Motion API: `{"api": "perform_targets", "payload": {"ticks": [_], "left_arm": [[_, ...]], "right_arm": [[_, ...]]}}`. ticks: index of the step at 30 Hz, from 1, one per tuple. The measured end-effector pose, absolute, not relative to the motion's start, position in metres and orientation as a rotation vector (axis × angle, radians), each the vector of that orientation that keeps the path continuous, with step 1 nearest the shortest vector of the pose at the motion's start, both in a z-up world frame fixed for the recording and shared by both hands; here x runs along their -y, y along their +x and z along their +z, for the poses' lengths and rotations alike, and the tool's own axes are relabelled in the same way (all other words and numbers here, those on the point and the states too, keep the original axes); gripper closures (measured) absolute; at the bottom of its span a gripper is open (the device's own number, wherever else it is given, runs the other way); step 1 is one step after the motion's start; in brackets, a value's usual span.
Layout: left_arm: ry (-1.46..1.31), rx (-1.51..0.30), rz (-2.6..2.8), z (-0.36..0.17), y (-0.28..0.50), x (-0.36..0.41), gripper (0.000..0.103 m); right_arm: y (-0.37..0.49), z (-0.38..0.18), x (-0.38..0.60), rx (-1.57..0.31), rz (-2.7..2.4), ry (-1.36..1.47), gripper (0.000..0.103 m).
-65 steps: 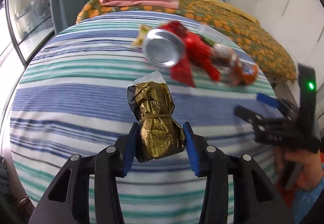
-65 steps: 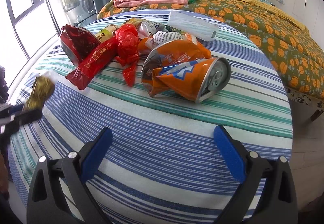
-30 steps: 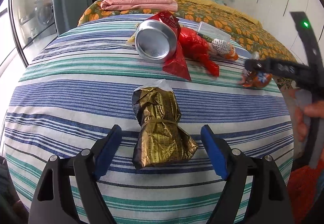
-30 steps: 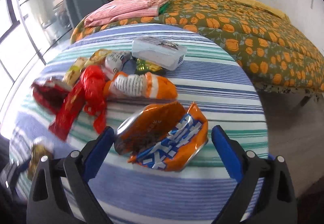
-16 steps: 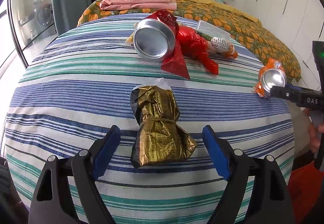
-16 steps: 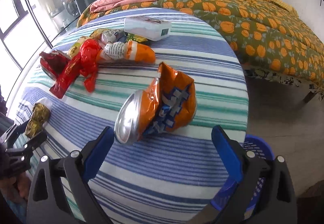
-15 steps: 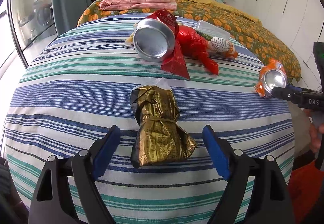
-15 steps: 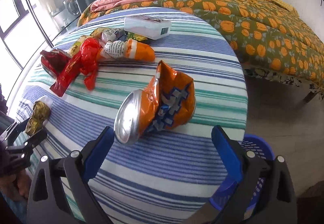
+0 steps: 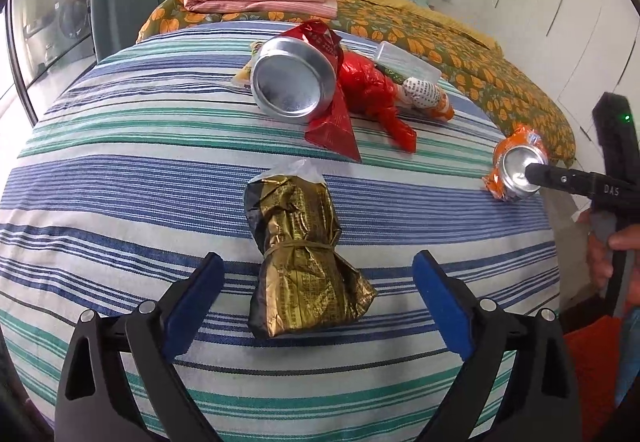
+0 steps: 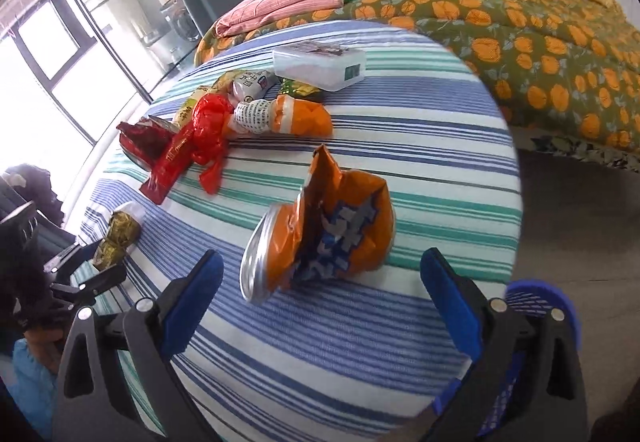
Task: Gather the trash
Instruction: 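Grasp the crushed orange can with the right gripper while the left holds the gold wrapper, then lower wrapper and can into the blue wastebasket and open both grippers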
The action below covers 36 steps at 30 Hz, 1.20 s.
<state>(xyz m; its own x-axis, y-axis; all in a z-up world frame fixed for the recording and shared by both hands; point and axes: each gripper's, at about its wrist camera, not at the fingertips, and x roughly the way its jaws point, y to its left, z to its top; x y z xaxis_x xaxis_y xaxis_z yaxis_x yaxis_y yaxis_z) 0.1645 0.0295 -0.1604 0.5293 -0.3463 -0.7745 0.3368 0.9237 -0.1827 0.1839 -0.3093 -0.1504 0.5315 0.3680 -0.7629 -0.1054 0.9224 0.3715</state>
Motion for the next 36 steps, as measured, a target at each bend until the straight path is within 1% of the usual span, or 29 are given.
{"api": "perform_targets", "payload": {"ticks": [1,2,3,4,5,6,7,10,14,17,21,28,32,36], "left_arm": [[-0.015,-0.93,-0.403,-0.16,0.165,-0.03,0.016],[-0.011,-0.932,-0.394,-0.159,0.165,-0.03,0.024],[-0.005,-0.935,-0.388,-0.159,0.165,-0.029,0.029],[0.003,-0.937,-0.385,-0.158,0.165,-0.028,0.04],[0.008,-0.937,-0.384,-0.158,0.164,-0.028,0.054],[0.015,-0.939,-0.382,-0.158,0.163,-0.028,0.057],[0.02,-0.938,-0.379,-0.157,0.162,-0.027,0.064],[-0.013,-0.944,-0.397,-0.155,0.156,-0.028,0.068],[-0.041,-0.927,-0.452,-0.143,0.142,-0.012,0.07],[-0.047,-0.917,-0.515,-0.131,0.132,0.017,0.07],[-0.026,-0.92,-0.636,-0.118,0.113,0.077,0.07],[0.058,-0.958,-0.839,-0.12,0.079,0.196,0.07],[0.139,-0.999,-0.901,-0.138,0.066,0.267,0.069],[0.195,-1.043,-0.914,-0.165,0.064,0.317,0.069]], "right_arm": [[0.188,-0.154,0.311,-0.987,0.297,0.317,0.011],[0.19,-0.156,0.313,-1.001,0.296,0.341,0.04],[0.191,-0.157,0.314,-1.002,0.306,0.368,0.047],[0.191,-0.157,0.316,-0.998,0.309,0.384,0.05],[0.189,-0.155,0.316,-0.994,0.305,0.385,0.052],[0.186,-0.151,0.315,-0.98,0.304,0.37,0.052],[0.183,-0.147,0.314,-0.967,0.308,0.362,0.052],[0.17,-0.137,0.315,-0.939,0.325,0.365,0.053],[0.151,-0.124,0.321,-0.91,0.352,0.358,0.053],[0.132,-0.119,0.336,-0.895,0.35,0.358,0.053],[0.106,-0.123,0.376,-0.898,0.287,0.376,0.052],[0.066,-0.158,0.462,-0.97,0.064,0.373,0.052],[0.054,-0.188,0.499,-1.015,-0.038,0.394,0.052],[0.047,-0.213,0.527,-1.038,-0.095,0.438,0.052]]}}
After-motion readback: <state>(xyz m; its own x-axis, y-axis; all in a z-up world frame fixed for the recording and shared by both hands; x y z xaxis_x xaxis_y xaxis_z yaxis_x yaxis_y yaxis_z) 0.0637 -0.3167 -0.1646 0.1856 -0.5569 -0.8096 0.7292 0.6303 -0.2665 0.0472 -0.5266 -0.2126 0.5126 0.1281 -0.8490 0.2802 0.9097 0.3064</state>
